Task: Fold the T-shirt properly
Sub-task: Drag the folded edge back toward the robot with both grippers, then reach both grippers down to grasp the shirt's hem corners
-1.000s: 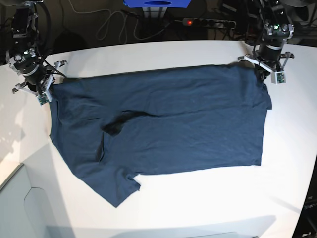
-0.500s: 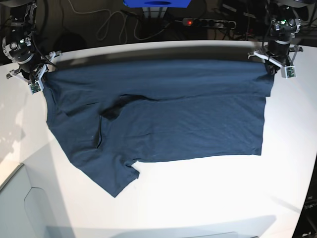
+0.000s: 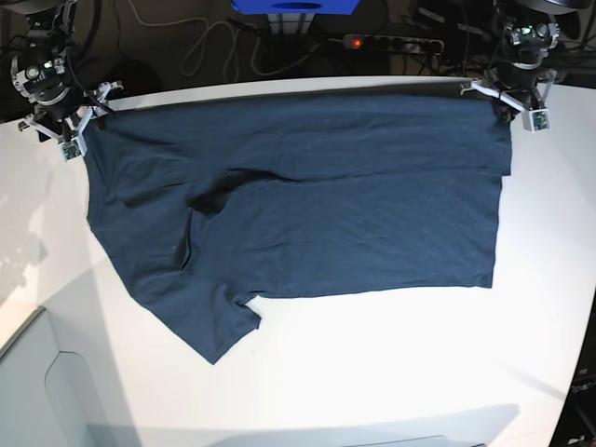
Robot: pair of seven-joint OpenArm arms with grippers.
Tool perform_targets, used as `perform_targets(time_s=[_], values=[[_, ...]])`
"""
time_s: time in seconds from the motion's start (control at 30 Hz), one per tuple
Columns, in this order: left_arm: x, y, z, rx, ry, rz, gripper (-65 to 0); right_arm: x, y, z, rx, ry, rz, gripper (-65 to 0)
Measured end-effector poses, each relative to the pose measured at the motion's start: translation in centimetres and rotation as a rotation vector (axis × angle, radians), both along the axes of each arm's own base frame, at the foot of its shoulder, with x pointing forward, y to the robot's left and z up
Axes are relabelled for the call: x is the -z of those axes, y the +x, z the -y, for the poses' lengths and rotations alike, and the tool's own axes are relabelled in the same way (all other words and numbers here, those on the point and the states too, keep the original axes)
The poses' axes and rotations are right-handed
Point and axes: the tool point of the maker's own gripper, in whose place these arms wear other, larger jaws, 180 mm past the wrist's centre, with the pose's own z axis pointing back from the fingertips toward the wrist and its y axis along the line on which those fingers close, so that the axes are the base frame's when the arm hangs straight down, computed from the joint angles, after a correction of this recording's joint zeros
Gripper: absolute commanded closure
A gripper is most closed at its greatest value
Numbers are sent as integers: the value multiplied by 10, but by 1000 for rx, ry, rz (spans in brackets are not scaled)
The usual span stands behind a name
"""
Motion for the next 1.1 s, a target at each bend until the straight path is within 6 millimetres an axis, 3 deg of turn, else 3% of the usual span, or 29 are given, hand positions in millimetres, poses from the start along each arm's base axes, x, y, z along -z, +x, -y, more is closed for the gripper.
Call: perform_targets(time_s=[0.1,0.2,0.3,0.4,0.5,0.63,0.73,0.8,0.97,1.1], values=[[0,-4,-1,4,10,-12,-210,-5,1,1,-6,-14,4,-490],[-4,-8,-1,8,20,-15,-280,-25,12,1,-10,-27,74,-503],[-12,-3,1,20,30,7,-305,-49,21,11,-3,-80,133,-503],[-23,4,4,34,43,37,-308,-60,27,5,-19,-77,167,-503],[-37,13,-8,4,70,80,-309,-72,42,3,-29,-83,218,-503],[-77,60,-32,-52,129,249,-309,-76,52,0,-22,-71,250,-503],[-113,112,-26,15,133,407,-309,-72,53,-7,-1,-40,255,-503],[-122,137,-27,36,133,437,-309,-73,55,-8,-3,-38,263,-503],[-112,194,-37,15,51,460,-330,-78,61,-7,-1,-41,280,-504],[-70,230,-39,7,-51,375,-373,-80,62,-3,-1,-51,286,-505]])
